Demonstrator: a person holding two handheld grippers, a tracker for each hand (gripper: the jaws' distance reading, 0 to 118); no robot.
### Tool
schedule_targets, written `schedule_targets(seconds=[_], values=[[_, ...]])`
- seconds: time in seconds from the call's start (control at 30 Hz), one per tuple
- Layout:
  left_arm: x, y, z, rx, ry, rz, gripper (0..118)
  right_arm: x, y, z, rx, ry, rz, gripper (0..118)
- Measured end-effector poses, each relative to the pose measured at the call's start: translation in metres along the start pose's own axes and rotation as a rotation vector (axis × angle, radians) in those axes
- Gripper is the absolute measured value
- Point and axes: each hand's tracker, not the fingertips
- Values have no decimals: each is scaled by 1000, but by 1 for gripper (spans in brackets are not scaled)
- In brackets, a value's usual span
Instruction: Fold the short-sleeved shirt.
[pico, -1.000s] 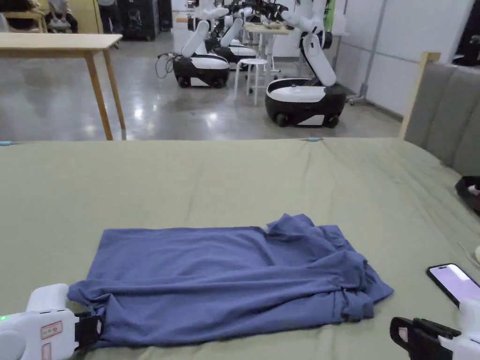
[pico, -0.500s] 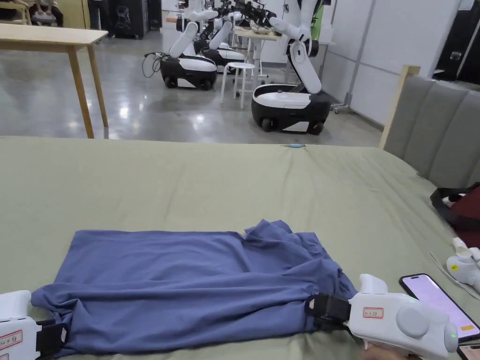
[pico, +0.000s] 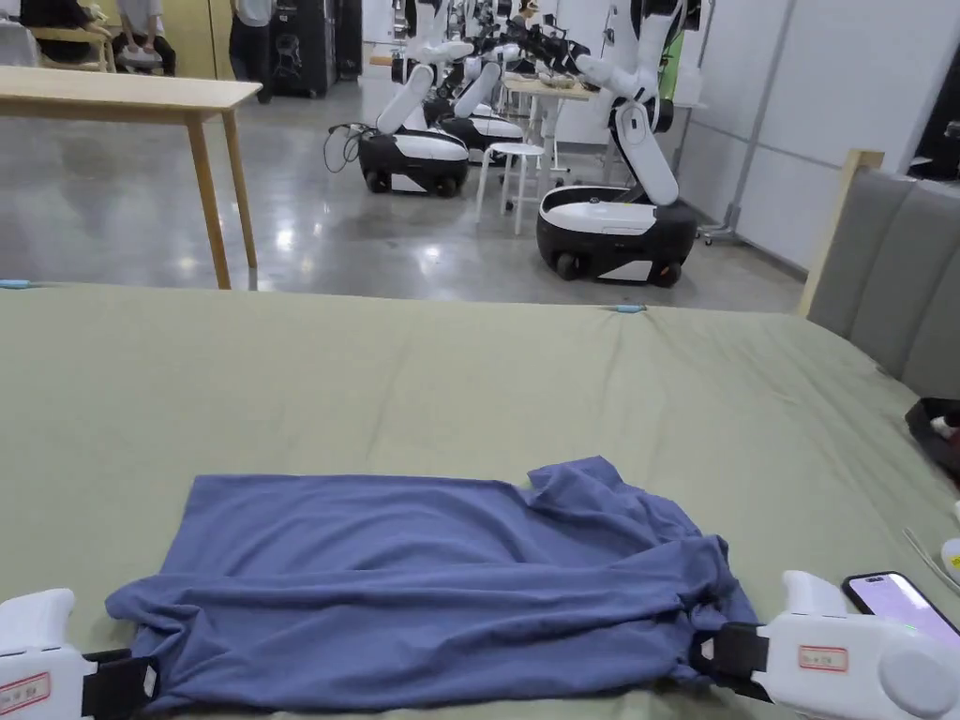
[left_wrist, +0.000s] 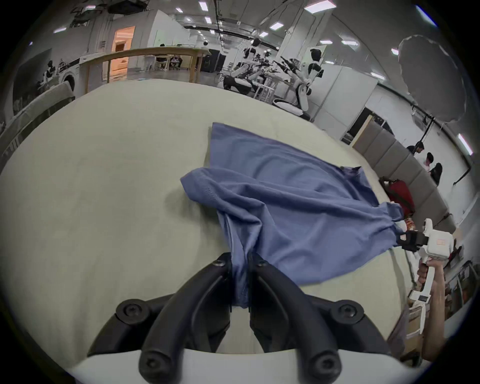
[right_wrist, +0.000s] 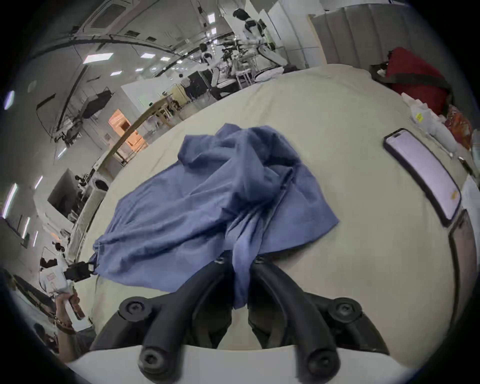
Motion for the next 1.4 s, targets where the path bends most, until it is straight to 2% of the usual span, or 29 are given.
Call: schedule_targets(seconds=[0.1,0.2,0.43,0.63,0.67,0.7,0.73,0.77,0.8,0.83,0.9,1.0,1.07,1.1,1.13,1.17,1.2,1.23,1.27,1.33,1.4], values=[[-2,-17,27,3,-13,6,9,7,-12,30,-18,29,-16,9],[-4,-41,49,-12,7,1,9,7,-33,58,-38,9,24,10],[-7,-88,77,-45,-18,51,9,3,-80,96,-71,-22,21,9],[-12,-94,67,-40,-17,63,9,11,-85,81,-96,-36,39,11],[-12,-94,65,-39,-13,59,10,11,-86,79,-96,-39,47,16],[-12,-94,65,-29,-13,50,12,10,-88,79,-84,-58,68,39],[-12,-94,67,-22,-14,41,23,9,-89,80,-61,-103,103,75],[-12,-93,69,-14,-3,33,45,8,-90,82,-44,-131,123,107],[-17,-94,71,11,1,45,92,8,-92,91,-18,-132,131,118],[-18,-93,76,31,-3,48,117,7,-92,107,43,-105,142,118],[-18,-91,96,122,-17,48,117,4,-92,133,105,-94,150,118],[-14,-95,126,142,32,65,117,-14,-99,178,194,-110,177,118],[-7,-100,143,167,50,52,112,-26,-109,199,243,-98,224,113],[-3,-104,150,199,27,23,96,-31,-116,208,294,-69,259,105],[1,-110,157,230,12,5,70,-35,-119,212,303,-62,257,89],[4,-114,159,239,22,-4,31,-36,-121,214,293,-64,239,64],[12,-114,162,238,36,-18,0,-37,-122,215,295,-51,219,26],[18,-117,162,250,74,-34,0,-36,-123,214,299,-34,207,12],[21,-120,162,290,92,-51,0,-36,-124,212,308,-32,203,10],[26,-117,161,238,55,-42,0,-37,-127,208,325,-70,199,0],[33,-113,161,243,39,-36,0,-29,-127,205,310,-84,201,0]])
